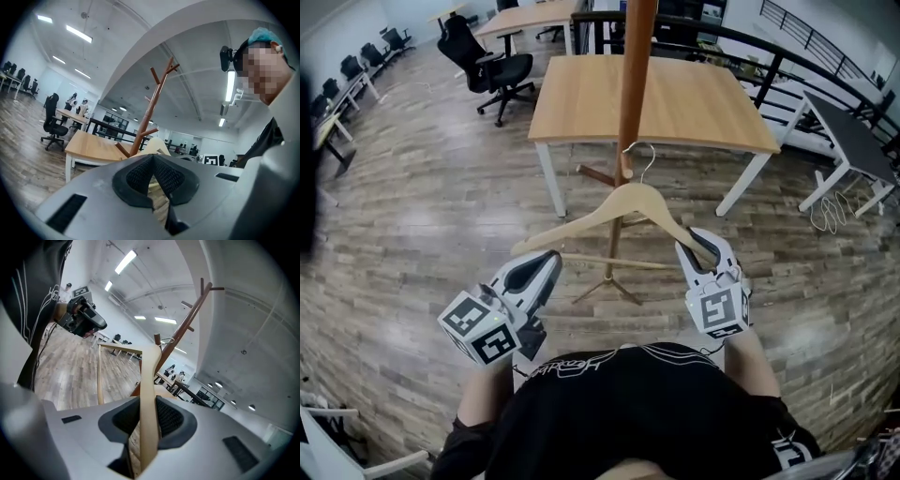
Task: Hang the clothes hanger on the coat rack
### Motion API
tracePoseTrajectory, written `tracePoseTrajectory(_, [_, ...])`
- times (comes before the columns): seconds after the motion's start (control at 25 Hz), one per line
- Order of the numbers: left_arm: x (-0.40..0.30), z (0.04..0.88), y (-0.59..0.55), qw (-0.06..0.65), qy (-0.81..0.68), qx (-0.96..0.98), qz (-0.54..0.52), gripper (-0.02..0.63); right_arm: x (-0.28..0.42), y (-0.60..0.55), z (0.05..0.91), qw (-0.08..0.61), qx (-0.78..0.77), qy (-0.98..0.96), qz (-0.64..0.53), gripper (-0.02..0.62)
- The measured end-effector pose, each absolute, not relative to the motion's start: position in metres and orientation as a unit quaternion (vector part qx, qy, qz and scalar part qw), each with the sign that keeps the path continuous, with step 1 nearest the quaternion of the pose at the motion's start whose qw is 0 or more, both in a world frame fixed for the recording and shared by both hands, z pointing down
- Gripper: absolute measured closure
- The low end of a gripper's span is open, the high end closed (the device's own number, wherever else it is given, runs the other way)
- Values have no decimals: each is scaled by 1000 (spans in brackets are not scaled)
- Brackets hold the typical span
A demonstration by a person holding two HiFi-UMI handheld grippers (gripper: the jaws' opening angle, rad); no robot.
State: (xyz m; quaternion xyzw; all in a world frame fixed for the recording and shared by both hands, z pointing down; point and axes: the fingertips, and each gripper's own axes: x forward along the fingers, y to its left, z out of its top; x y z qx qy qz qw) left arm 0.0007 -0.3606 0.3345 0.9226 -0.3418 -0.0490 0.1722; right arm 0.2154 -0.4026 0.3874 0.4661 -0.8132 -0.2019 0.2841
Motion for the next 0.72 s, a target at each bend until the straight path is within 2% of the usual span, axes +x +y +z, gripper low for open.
tracePoseTrajectory(0.72, [3, 366, -379, 204, -403, 891, -41, 598, 208, -448, 442, 299, 410, -833, -220, 472])
